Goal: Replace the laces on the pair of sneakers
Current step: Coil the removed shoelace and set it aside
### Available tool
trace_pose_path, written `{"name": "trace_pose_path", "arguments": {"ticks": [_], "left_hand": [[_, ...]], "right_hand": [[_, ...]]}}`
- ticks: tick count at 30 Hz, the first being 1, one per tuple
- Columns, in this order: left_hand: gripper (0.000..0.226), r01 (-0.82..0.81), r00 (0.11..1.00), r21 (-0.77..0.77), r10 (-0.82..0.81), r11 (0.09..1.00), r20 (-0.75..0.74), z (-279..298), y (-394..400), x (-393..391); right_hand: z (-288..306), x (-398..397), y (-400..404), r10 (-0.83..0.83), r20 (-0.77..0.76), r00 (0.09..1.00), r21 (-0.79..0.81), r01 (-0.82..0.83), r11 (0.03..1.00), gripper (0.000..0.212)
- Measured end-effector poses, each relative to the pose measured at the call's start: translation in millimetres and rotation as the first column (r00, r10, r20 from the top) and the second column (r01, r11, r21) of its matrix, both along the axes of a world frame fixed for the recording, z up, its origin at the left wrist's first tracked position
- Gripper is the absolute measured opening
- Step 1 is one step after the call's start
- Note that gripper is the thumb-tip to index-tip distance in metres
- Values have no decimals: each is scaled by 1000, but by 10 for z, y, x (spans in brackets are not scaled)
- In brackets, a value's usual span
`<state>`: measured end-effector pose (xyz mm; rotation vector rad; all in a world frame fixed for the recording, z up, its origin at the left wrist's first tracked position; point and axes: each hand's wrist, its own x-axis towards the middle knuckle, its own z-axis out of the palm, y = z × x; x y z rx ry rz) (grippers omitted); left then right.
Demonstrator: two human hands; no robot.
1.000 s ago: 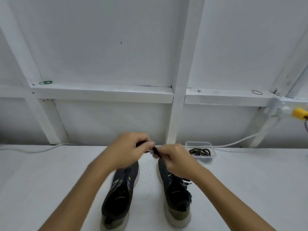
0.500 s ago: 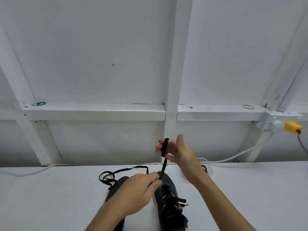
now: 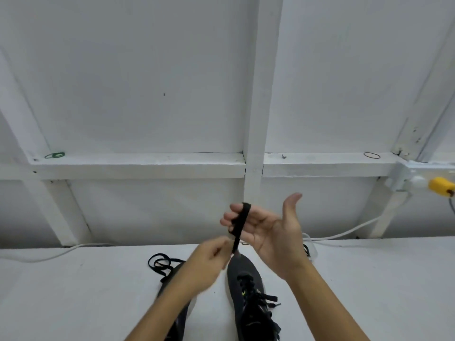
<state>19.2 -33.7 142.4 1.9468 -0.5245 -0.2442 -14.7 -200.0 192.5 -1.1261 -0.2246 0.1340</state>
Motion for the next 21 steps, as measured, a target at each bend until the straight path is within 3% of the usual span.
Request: {"name": "trace_pose_path", "arguments": {"ticks": [3, 5, 7, 9, 12, 15, 17, 19, 21], "left_hand": [[33, 82, 957, 334, -168, 939, 238, -42, 118, -215], [39, 24, 929, 359, -153, 933, 335, 109, 204, -206], [42, -26, 915, 326, -109, 945, 388, 304, 271, -24], [47, -32, 921, 280, -81, 959, 380, 455, 301, 212], [48, 73, 981, 68, -84, 995, 173, 520, 249, 404], [36, -11, 997, -236, -6, 972, -72, 298, 72, 341], [31, -54, 998, -184, 57, 982, 16, 137, 13, 140], [31, 36, 981, -26, -30, 999, 194, -22, 39, -127], [27, 137, 932, 143, -176, 980, 317, -46, 87, -301]], "right_hand": [[-89, 168, -83, -135, 77, 988, -334, 153, 930, 120], [-199, 195, -127, -119, 75, 990, -551, 141, 823, 122], [-304, 153, -86, -8, 14, 1000, -639, 15, 769, 125], [-349, 78, 19, 123, -90, 988, -571, -153, 807, 123], [-203, -21, 141, 256, -81, 963, -320, -268, 909, 119], [6, -14, 147, 211, 12, 977, -39, -210, 977, 120], [47, 89, 63, 71, 25, 997, 85, -73, 994, 117], [36, 240, -37, -54, 65, 996, -41, 57, 998, 117], [-49, 316, -96, -121, 94, 988, -319, 145, 937, 120]]}}
